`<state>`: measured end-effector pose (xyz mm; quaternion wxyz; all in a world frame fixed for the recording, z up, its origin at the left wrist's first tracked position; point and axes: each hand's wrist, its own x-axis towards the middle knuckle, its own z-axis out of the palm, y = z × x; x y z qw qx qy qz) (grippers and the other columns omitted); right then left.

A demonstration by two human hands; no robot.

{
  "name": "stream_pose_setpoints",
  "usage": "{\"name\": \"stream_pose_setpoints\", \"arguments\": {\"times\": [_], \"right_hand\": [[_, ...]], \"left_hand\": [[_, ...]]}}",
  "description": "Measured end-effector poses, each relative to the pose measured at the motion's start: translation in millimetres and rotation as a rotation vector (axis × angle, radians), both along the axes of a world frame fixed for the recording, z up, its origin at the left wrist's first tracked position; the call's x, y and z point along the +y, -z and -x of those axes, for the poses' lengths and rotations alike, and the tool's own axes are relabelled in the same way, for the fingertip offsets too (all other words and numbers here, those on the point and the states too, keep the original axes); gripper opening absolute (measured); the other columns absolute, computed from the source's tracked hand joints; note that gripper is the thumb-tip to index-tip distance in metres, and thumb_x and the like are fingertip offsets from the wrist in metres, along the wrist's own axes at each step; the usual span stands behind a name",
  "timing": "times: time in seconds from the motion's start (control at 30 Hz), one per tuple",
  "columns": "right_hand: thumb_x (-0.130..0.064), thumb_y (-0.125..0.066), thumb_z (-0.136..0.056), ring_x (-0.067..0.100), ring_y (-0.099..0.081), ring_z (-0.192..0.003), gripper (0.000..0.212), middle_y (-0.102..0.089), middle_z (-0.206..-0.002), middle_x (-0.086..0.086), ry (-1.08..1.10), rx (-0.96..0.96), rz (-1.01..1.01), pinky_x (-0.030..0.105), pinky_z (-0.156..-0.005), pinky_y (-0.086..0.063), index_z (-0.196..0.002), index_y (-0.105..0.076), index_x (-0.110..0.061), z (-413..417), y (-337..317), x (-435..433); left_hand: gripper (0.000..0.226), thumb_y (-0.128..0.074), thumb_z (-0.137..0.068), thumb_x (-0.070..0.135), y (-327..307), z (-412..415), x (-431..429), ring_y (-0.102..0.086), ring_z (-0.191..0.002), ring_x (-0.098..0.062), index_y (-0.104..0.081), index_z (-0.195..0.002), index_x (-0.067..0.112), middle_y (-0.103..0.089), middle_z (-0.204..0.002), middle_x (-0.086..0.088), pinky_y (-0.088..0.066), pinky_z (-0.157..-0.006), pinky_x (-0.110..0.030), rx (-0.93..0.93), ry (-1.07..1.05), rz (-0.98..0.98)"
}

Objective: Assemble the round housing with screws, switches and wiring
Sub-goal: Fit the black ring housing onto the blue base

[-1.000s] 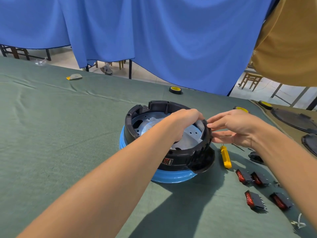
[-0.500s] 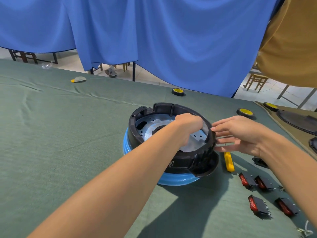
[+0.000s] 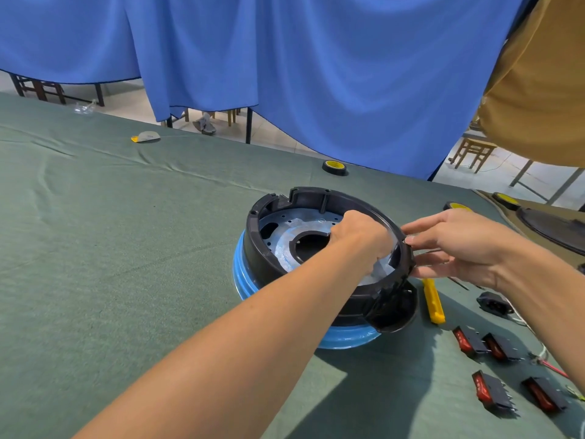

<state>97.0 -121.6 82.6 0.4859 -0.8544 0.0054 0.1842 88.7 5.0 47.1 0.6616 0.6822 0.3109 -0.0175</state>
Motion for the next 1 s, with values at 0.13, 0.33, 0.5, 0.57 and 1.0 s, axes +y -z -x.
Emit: {"name": "stream_pose_setpoints", "arguments": {"times": [0.13,0.33,0.5,0.57,1.0], "right_hand": [[0.010,-0.052,-0.091,0.032,-0.073,-0.071,0.023,-0.074,-0.083,0.018,0.012,-0.015,-0.006,0.030,-0.048,-0.056,-0.101,-0.067,-0.004,2,0,-2],[0.008,-0.053,-0.091,0.031,-0.073,-0.071,0.022,-0.074,-0.088,0.018,0.064,-0.015,-0.059,0.039,-0.059,-0.060,-0.102,-0.068,-0.003,7,4,-3],[-0.008,-0.052,-0.095,0.028,-0.073,-0.075,0.019,-0.073,-0.096,0.020,0.125,0.051,-0.184,0.047,-0.081,-0.058,-0.102,-0.068,-0.001,13,12,-15],[-0.008,-0.052,-0.095,0.031,-0.072,-0.082,0.019,-0.069,-0.105,0.022,0.158,0.083,-0.256,0.046,-0.077,-0.059,-0.106,-0.065,0.002,15,17,-20],[0.008,-0.030,-0.094,0.034,-0.063,-0.085,0.028,-0.065,-0.090,0.021,0.332,0.423,-0.921,0.046,-0.076,-0.050,-0.090,-0.057,0.007,29,37,-14]], "left_hand": [[0.015,-0.042,-0.095,0.005,-1,4,1,-0.040,-0.062,-0.016,-0.054,-0.103,0.002,-0.049,-0.083,-0.007,-0.039,-0.062,-0.022,0.000,0.159,-0.138],[0.026,-0.051,-0.092,0.021,-10,5,-7,-0.055,-0.091,-0.020,-0.057,-0.113,0.007,-0.059,-0.101,-0.006,-0.048,-0.070,-0.028,-0.048,0.347,-0.161],[0.021,-0.063,-0.092,0.026,-16,14,-5,-0.050,-0.061,-0.010,-0.054,-0.083,0.009,-0.055,-0.084,-0.003,-0.037,-0.030,-0.013,-0.079,0.393,-0.081],[0.033,-0.074,-0.085,0.032,-19,22,-1,-0.056,-0.062,-0.015,-0.051,-0.082,0.009,-0.057,-0.085,-0.005,-0.041,-0.036,-0.015,0.025,0.375,-0.038],[0.081,-0.084,-0.072,0.038,-45,30,-1,-0.045,-0.122,-0.033,-0.046,-0.137,0.009,-0.042,-0.145,-0.013,-0.045,-0.097,-0.047,0.004,0.413,-0.195]]}}
